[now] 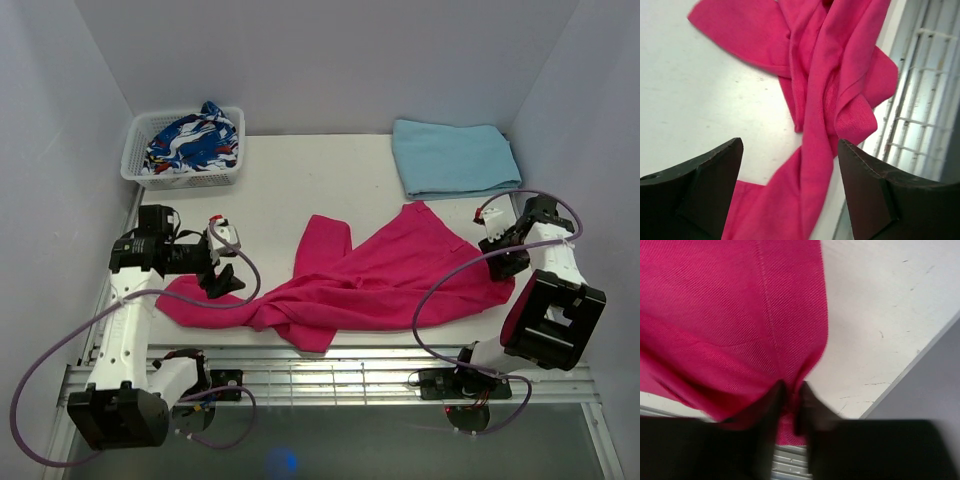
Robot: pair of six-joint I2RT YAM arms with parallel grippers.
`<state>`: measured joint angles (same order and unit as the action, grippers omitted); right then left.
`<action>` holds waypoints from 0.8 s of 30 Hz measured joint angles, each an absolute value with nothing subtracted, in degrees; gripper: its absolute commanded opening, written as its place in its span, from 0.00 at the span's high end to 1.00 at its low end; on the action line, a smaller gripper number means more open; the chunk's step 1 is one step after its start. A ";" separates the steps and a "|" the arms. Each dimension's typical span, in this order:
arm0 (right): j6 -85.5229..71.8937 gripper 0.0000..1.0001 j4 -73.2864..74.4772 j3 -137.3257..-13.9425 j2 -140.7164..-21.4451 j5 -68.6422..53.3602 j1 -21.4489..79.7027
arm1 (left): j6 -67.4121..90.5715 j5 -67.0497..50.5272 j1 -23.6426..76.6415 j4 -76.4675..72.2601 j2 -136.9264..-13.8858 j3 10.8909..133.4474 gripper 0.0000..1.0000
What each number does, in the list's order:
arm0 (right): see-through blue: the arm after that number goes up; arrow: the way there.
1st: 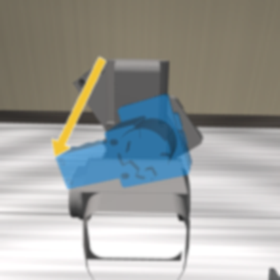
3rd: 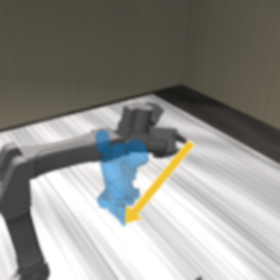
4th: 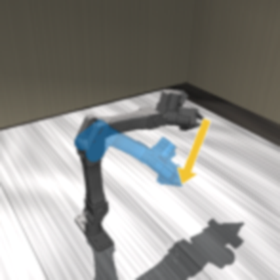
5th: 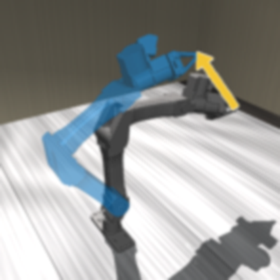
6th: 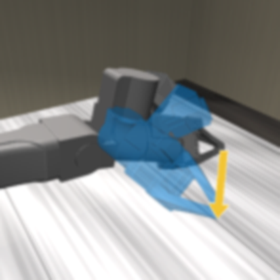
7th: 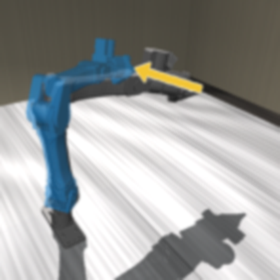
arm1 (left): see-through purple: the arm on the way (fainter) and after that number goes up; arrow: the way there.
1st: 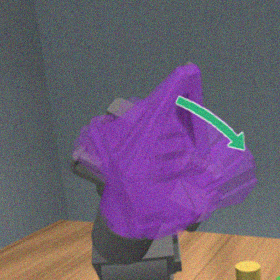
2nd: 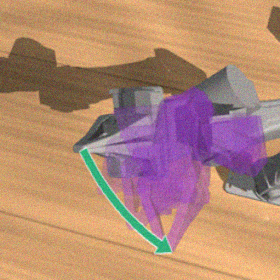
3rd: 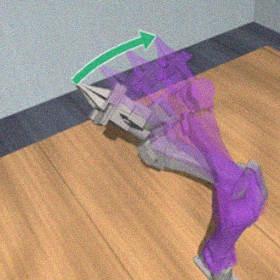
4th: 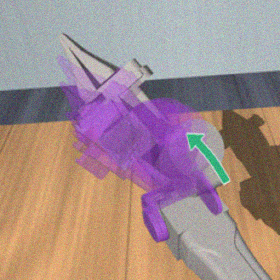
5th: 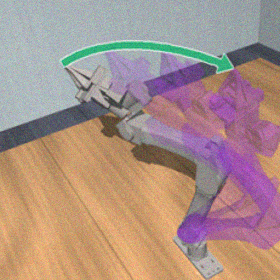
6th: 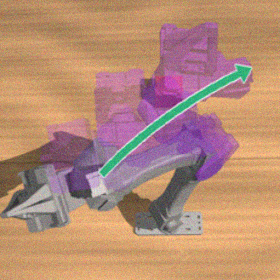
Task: Fold and stack the trousers
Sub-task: Flatten the trousers out
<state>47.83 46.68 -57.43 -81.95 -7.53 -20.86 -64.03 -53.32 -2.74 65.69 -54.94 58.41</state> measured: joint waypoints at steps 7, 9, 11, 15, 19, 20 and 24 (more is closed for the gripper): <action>54.83 0.19 55.64 -60.95 -83.13 -11.31 -21.78 | -56.80 -54.92 -2.85 66.78 -62.43 62.98 0.13; 54.08 0.20 57.04 -66.19 -83.53 -14.11 -21.69 | -49.95 -54.85 -2.66 60.86 -65.19 63.83 0.17; 52.10 0.20 56.66 -72.97 -84.55 -17.02 -21.08 | -44.42 -52.97 -0.73 55.46 -69.58 64.97 0.17; 45.25 0.22 51.46 -82.17 -88.95 -19.88 -17.37 | -32.34 -43.68 10.52 42.11 -81.60 66.74 0.20; 37.56 0.23 45.52 -85.32 -98.21 -19.38 -11.00 | -23.16 -34.13 18.02 34.59 -96.57 72.36 0.19; 36.10 0.23 44.40 -85.76 -100.62 -19.05 -9.87 | -21.67 -32.32 18.61 33.26 -99.72 74.08 0.17; 29.71 0.24 40.82 -87.15 -110.34 -17.21 -5.74 | -17.15 -24.93 19.68 30.83 -111.53 82.08 0.13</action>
<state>29.71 40.82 -87.15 -110.34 -17.21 -5.74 -17.15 -24.93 19.68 30.83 -111.53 82.08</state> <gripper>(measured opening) 0.766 0.856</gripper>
